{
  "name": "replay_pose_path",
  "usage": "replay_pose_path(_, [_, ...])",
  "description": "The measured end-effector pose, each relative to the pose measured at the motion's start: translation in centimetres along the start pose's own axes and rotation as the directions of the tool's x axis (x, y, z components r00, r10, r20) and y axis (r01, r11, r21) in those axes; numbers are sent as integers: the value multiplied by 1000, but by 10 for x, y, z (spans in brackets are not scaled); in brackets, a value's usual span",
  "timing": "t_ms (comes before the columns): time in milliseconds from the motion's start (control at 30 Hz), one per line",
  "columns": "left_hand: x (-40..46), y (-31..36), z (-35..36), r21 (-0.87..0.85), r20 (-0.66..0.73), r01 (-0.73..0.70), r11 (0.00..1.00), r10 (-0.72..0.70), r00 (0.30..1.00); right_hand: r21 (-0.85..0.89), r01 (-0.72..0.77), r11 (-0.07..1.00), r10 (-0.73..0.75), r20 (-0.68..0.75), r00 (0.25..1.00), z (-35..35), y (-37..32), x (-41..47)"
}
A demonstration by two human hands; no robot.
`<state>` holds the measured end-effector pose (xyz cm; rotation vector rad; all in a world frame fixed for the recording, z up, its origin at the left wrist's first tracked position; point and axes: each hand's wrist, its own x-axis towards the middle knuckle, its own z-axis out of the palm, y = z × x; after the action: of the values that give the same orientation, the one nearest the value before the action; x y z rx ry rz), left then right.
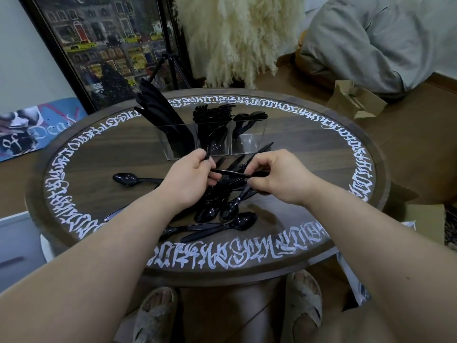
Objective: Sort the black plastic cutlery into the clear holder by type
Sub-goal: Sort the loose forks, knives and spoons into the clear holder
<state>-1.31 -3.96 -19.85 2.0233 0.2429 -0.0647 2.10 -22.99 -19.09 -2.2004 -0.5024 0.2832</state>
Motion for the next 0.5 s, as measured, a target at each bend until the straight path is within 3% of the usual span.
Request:
replay_pose_path(233, [-3, -2, -3, 37, 9, 14, 999, -14, 1000, 242, -31, 970, 23, 34, 999, -3, -2, -3])
replay_pose_path(500, [-4, 5, 1, 203, 202, -100, 974, 59, 978, 248, 10, 969, 7, -65, 998, 0, -5, -1])
